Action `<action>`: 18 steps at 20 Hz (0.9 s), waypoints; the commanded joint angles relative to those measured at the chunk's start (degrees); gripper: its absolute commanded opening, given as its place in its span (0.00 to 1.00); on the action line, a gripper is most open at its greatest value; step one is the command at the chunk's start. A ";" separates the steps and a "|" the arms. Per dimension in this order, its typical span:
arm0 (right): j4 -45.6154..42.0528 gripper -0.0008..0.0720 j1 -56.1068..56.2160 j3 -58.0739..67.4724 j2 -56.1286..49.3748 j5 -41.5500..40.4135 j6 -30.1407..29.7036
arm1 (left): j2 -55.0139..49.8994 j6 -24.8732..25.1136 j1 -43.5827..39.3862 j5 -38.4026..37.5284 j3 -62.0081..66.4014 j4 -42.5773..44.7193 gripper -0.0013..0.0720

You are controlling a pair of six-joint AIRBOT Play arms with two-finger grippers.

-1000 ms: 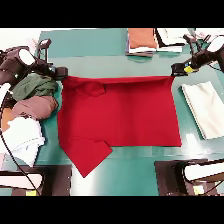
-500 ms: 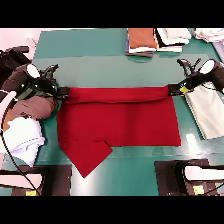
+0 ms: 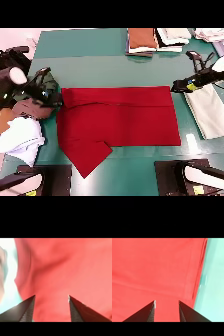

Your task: Fold the shirts.

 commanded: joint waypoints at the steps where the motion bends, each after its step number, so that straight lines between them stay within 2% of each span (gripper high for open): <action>1: 0.13 0.49 0.02 -3.91 7.85 -2.19 0.15 | 15.76 -4.72 -0.02 -2.58 -16.13 0.76 0.68; 5: 0.13 0.49 0.02 -7.98 12.35 -4.15 0.15 | 27.15 -9.92 -0.02 -2.82 -32.41 -1.66 0.68; 10: 0.20 0.49 0.02 -7.91 12.52 -3.93 0.15 | 27.80 -9.94 -0.02 2.16 -40.52 -8.39 0.68; 14: 0.15 0.49 0.02 -7.91 12.52 -3.93 0.15 | 27.80 -9.01 -0.02 7.41 -43.60 -17.00 0.68; 17: 0.15 0.49 0.02 -7.91 12.55 -3.76 0.15 | 27.80 -7.96 -0.02 7.28 -44.22 -18.82 0.67; 18: 0.07 0.49 0.00 -7.91 12.59 -3.04 0.15 | 27.80 -7.93 -0.02 7.02 -44.22 -18.80 0.65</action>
